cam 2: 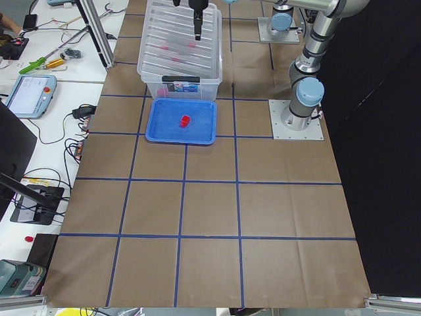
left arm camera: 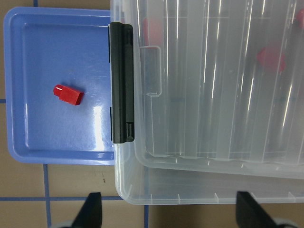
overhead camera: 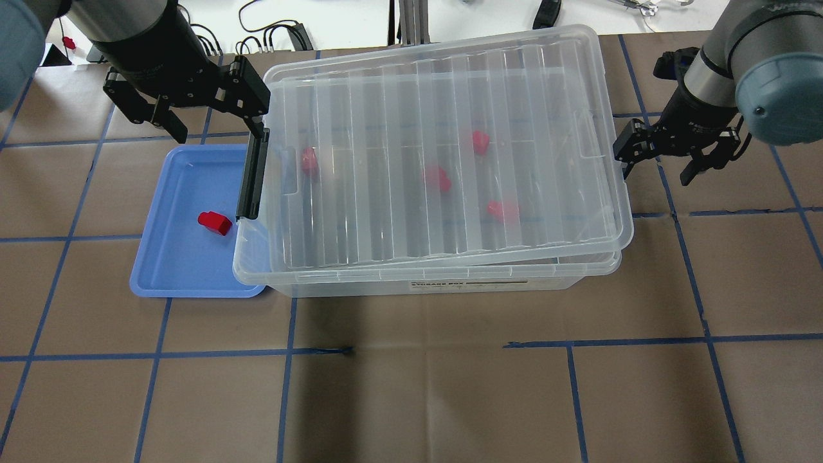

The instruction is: Place red block in blue tray from box

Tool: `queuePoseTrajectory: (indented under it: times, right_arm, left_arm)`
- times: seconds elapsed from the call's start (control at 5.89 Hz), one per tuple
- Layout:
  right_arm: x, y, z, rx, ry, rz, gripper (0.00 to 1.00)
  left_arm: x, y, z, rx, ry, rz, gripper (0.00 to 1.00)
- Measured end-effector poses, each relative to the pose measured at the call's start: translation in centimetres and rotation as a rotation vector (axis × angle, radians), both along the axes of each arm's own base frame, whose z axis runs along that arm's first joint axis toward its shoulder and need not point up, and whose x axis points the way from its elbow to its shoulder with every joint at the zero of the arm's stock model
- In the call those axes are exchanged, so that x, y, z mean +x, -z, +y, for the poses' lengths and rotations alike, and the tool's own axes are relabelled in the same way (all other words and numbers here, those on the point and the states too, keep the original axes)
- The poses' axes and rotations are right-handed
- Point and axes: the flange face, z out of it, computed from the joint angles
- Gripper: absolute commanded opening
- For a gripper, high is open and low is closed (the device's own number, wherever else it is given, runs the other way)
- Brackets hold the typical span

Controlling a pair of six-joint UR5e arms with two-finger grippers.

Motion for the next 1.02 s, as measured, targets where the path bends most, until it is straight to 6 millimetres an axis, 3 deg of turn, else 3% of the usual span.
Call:
queuePoseTrajectory:
  times: [0.51,0.68,1.02]
  right_arm:
    - [0.5,-13.5,0.3,-0.010,0.003,-0.002,1.00]
    - [2.4,-16.1,0.8,0.004,0.019,-0.006,1.00]
    - [9.5,-16.8,1.6,0.026,0.049,0.007,1.00]
  left_arm:
    - [0.0,0.0,0.0,0.000,0.000,0.000,0.99]
    - [0.0,0.0,0.0,0.000,0.000,0.000,0.99]
    - [0.0,0.0,0.0,0.001,0.000,0.000,0.99]
